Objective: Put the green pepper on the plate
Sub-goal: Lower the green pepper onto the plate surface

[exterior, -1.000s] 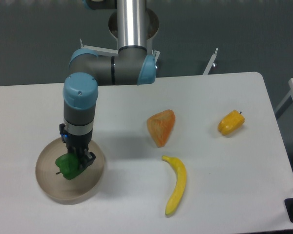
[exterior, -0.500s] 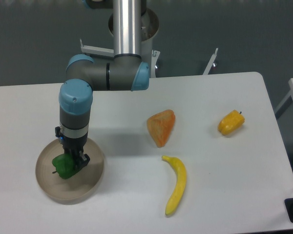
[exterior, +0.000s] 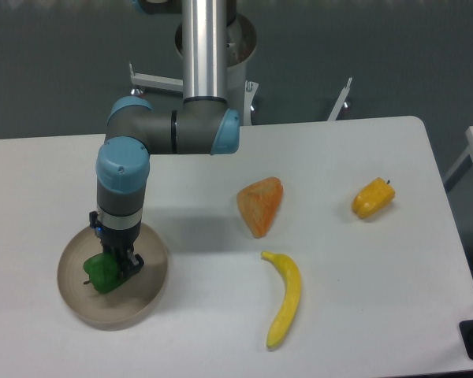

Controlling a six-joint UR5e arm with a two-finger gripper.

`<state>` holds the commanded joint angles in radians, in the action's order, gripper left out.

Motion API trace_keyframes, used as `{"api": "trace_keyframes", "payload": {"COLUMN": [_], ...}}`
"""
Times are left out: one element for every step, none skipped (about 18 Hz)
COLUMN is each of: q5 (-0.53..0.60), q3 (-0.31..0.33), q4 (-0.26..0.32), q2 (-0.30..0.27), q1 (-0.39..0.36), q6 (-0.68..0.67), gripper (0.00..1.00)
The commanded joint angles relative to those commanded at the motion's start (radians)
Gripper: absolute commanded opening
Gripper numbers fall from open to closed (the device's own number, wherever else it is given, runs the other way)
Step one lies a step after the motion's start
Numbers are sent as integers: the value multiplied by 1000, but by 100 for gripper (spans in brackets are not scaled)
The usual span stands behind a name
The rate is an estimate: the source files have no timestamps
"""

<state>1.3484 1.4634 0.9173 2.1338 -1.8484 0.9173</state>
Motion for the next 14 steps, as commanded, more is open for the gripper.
{"api": "trace_keyframes", "payload": {"q5": [-2,0,0,0,0,-2,-2,0,0,0,0,-2,-2,-2], "q3": [2,3,3,3,3,5,5,6,6,6,6,8,12,12], "q4": [0,0,0,0,0,0,0,0,0,0,0,0,0,0], "q2": [0,0,0,0,2,2,2,2,2,3,6,6,5,5], "q1": [0,0,0,0,0,0,0,0,0,0,0,0,-2,-2], "q6": [0,0,0,0,0,0,0,0,0,0,0,0,0,0], "gripper": [37,37,37,37,37,37,37,37,37,37,37,37,38,38]}}
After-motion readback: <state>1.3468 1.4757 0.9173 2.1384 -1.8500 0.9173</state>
